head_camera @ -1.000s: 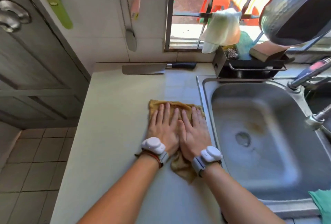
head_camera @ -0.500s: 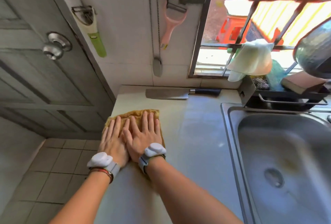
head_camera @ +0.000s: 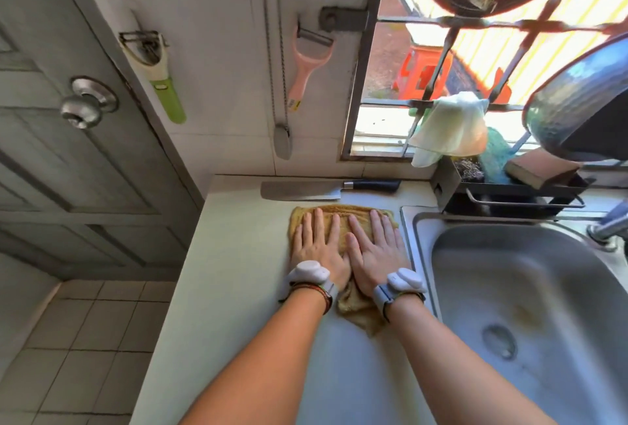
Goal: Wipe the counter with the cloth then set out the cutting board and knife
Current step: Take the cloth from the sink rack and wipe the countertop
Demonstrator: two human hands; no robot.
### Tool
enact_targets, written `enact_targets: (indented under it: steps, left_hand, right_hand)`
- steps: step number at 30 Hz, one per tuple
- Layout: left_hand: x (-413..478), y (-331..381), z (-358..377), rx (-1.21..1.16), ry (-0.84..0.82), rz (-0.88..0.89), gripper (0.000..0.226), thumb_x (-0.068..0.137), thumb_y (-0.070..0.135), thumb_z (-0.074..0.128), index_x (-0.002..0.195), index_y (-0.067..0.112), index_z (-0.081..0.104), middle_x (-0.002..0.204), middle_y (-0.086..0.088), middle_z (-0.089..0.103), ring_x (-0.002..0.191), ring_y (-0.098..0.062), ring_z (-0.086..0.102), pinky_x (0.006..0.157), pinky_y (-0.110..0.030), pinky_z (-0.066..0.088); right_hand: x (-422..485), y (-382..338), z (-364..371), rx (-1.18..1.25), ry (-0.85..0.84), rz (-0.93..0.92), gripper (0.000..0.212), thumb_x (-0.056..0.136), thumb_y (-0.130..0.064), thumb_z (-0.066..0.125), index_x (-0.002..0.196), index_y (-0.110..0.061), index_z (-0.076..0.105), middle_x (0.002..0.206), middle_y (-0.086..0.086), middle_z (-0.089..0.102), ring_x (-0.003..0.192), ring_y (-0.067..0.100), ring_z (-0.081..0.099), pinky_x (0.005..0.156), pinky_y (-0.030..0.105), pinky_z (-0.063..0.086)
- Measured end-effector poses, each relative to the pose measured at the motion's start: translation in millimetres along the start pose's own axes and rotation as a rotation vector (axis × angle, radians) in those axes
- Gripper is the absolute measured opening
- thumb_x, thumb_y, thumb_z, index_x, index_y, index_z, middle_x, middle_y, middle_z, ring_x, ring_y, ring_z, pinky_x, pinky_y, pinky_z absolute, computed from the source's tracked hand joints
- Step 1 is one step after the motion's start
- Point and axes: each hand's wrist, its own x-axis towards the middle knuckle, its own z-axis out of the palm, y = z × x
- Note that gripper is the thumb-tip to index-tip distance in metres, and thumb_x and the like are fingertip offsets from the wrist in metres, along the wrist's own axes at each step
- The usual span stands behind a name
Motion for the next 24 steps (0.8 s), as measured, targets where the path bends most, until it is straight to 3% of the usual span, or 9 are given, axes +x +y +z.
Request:
enact_targets:
  steps: [6, 9, 14, 16, 19, 24]
  left_hand:
    - [-14.9, -2.8, -2.8, 0.0, 0.031, 0.048, 0.069, 0.091, 0.053, 0.008, 0.153, 0.03, 0.026, 0.165, -0.008, 0.019, 0.153, -0.027, 0.013, 0.125, -0.043, 0.008]
    - [-78.5, -8.9, 4.3, -0.01, 0.042, 0.119, 0.064, 0.093, 0.047, 0.021, 0.152, 0.026, 0.033, 0.162, -0.011, 0.027, 0.151, -0.029, 0.021, 0.123, -0.045, 0.017]
    - [-200.1, -16.9, 19.1, -0.009, 0.045, 0.174, 0.066, 0.088, 0.045, 0.042, 0.15, 0.022, 0.038, 0.16, -0.013, 0.031, 0.149, -0.031, 0.026, 0.117, -0.048, 0.023]
    - [-232.7, 2.5, 20.3, -0.012, 0.042, 0.214, 0.063, 0.09, 0.041, 0.042, 0.15, 0.021, 0.038, 0.16, -0.012, 0.031, 0.148, -0.032, 0.027, 0.116, -0.047, 0.022]
    - [-280.9, 12.2, 25.2, 0.009, -0.014, 0.256, 0.062, 0.092, 0.037, 0.041, 0.151, 0.019, 0.035, 0.16, -0.012, 0.03, 0.147, -0.032, 0.028, 0.115, -0.046, 0.02]
    - [-242.9, 6.0, 20.0, -0.053, -0.054, 0.251, 0.065, 0.092, 0.036, 0.041, 0.153, 0.018, 0.028, 0.163, -0.007, 0.025, 0.15, -0.027, 0.023, 0.119, -0.048, 0.022]
  right_hand:
    - [-15.7, -6.9, -12.6, -0.039, -0.065, -0.011, 0.06, 0.099, -0.06, 0.007, 0.155, -0.042, -0.002, 0.167, 0.004, -0.008, 0.153, 0.023, -0.012, 0.124, 0.046, -0.003]
    - [-75.6, -5.9, -4.6, -0.06, -0.085, -0.02, 0.062, 0.098, -0.06, 0.006, 0.156, -0.038, -0.003, 0.167, 0.007, -0.01, 0.152, 0.025, -0.013, 0.123, 0.047, -0.002]
    - [-197.0, 5.4, 17.1, -0.021, -0.012, -0.069, 0.062, 0.099, -0.058, 0.018, 0.156, -0.033, 0.022, 0.166, 0.01, 0.013, 0.153, 0.027, 0.006, 0.121, 0.049, 0.014]
    - [-232.4, 18.7, 13.9, -0.025, 0.039, -0.071, 0.06, 0.101, -0.053, 0.017, 0.156, -0.03, 0.023, 0.165, 0.011, 0.015, 0.153, 0.028, 0.009, 0.12, 0.049, 0.016]
    - [-286.7, 24.1, 18.7, -0.065, -0.013, -0.121, 0.058, 0.102, -0.048, 0.014, 0.156, -0.026, 0.023, 0.166, 0.012, 0.015, 0.153, 0.027, 0.01, 0.121, 0.047, 0.014]
    - [-240.9, 16.6, 15.5, -0.04, 0.027, -0.106, 0.059, 0.101, -0.049, 0.023, 0.153, -0.024, 0.034, 0.162, 0.015, 0.024, 0.151, 0.032, 0.019, 0.12, 0.051, 0.021]
